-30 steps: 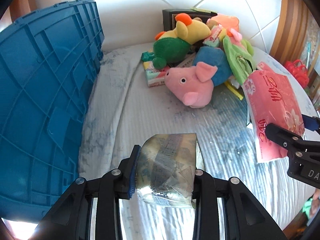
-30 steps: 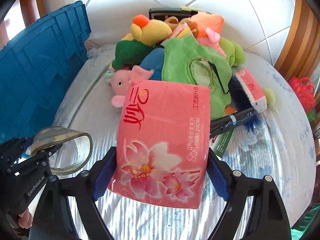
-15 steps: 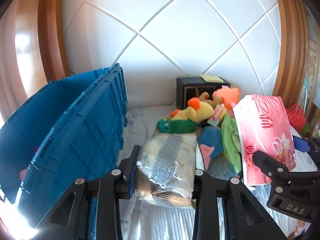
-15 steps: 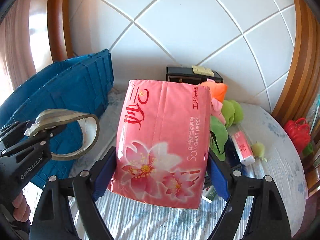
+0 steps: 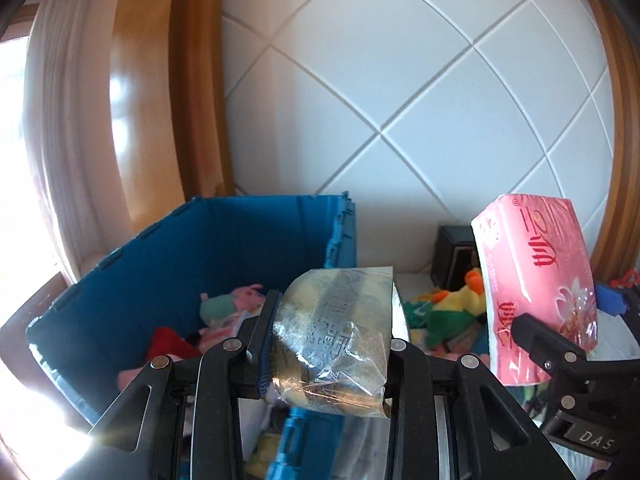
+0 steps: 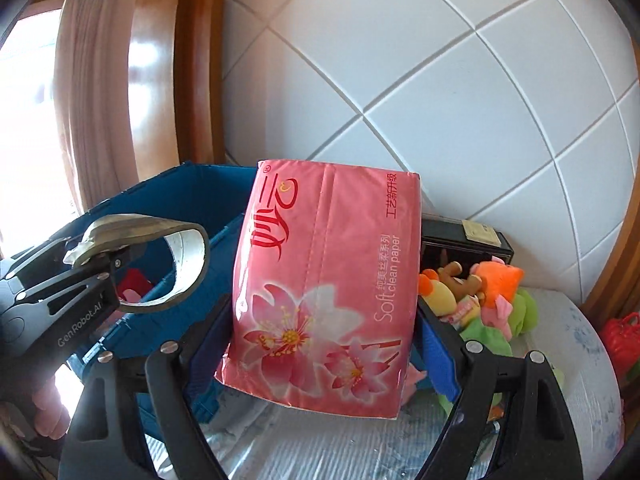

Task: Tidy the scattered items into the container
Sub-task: 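Carry the clear packet and pink tissue pack over the crate with both tools, then open the left tool to drop the clear packet while the right drops the pink pack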

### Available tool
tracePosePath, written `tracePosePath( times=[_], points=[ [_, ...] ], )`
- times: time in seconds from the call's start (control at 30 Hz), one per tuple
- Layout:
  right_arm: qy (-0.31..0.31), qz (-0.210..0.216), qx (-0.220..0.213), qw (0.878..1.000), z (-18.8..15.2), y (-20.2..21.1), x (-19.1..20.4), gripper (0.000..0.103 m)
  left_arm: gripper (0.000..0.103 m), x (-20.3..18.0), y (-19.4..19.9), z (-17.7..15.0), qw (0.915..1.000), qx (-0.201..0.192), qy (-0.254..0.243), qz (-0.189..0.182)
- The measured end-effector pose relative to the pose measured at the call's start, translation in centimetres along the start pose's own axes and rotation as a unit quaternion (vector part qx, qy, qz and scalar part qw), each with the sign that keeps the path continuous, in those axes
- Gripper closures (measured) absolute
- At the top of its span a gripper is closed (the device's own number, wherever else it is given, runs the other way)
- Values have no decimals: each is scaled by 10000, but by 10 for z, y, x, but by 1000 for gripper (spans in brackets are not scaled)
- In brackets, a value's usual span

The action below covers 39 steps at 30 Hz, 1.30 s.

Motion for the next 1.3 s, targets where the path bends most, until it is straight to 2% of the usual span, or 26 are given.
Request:
tracePosePath(
  times=[0.3, 0.53, 0.6, 0.63, 0.67, 0.77, 0.87, 0.93, 1.07, 1.17, 1.3],
  points=[
    [344, 682, 101, 9970, 6, -33, 121, 18, 71, 111, -23, -44, 9971, 469, 286, 519],
    [494, 794, 270, 9953, -2, -58, 177, 18, 71, 167, -39, -67, 9947, 711, 423, 614],
    [501, 765, 278, 9954, -2, -62, 185, 18, 63, 180, -43, -72, 9941, 776, 466, 604],
    [506, 751, 265, 9955, -1, -62, 188, 18, 54, 184, -46, -75, 9938, 803, 484, 595],
    [509, 729, 250, 9957, 0, -62, 190, 17, 46, 188, -48, -78, 9936, 825, 496, 599],
    [520, 638, 220, 9964, 1, -62, 195, 16, 40, 192, -51, -88, 9933, 895, 491, 540],
    [493, 541, 224, 9971, -1, -64, 195, 13, 27, 193, -54, -96, 9929, 981, 496, 447],
    [465, 462, 204, 9976, -1, -64, 192, 12, 23, 191, -54, -101, 9927, 1033, 517, 348],
    [404, 345, 146, 9985, 0, -59, 186, 11, 22, 177, -56, -109, 9898, 1336, 483, 91],
    [377, 287, 122, 9988, 0, -56, 182, 9, 22, 168, -63, -121, 9818, 1871, 295, 161],
    [319, 295, 152, 9989, -4, -53, 180, 8, 21, 162, -62, -128, 9740, 2230, 346, -169]
  ],
)
Point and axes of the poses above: each gripper's, at about its wrist camera, not at the fingertips, and y roughly against the way its jaws point, x to its left, z to its top, the point moved 7 cm from there along -y, roughly the way its jaws point, and after that the axes turned 11 degrees about -y, right-handed, at the moved point
